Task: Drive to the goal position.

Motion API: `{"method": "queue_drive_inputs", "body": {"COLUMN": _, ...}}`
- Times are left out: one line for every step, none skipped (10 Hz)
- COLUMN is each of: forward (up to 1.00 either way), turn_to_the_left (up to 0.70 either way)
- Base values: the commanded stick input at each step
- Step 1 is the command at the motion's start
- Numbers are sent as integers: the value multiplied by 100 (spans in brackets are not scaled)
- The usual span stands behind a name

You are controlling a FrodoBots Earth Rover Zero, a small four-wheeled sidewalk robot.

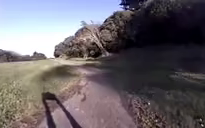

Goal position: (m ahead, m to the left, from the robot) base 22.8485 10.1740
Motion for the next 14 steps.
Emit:
{"method": "queue_drive_inputs", "body": {"forward": 50, "turn_to_the_left": 0}}
{"method": "queue_drive_inputs", "body": {"forward": 50, "turn_to_the_left": 0}}
{"method": "queue_drive_inputs", "body": {"forward": 50, "turn_to_the_left": 0}}
{"method": "queue_drive_inputs", "body": {"forward": 50, "turn_to_the_left": 0}}
{"method": "queue_drive_inputs", "body": {"forward": 50, "turn_to_the_left": 0}}
{"method": "queue_drive_inputs", "body": {"forward": 50, "turn_to_the_left": 0}}
{"method": "queue_drive_inputs", "body": {"forward": 50, "turn_to_the_left": 0}}
{"method": "queue_drive_inputs", "body": {"forward": 50, "turn_to_the_left": 0}}
{"method": "queue_drive_inputs", "body": {"forward": 50, "turn_to_the_left": 0}}
{"method": "queue_drive_inputs", "body": {"forward": 50, "turn_to_the_left": -25}}
{"method": "queue_drive_inputs", "body": {"forward": 50, "turn_to_the_left": -10}}
{"method": "queue_drive_inputs", "body": {"forward": 50, "turn_to_the_left": -1}}
{"method": "queue_drive_inputs", "body": {"forward": 50, "turn_to_the_left": 0}}
{"method": "queue_drive_inputs", "body": {"forward": 50, "turn_to_the_left": 0}}
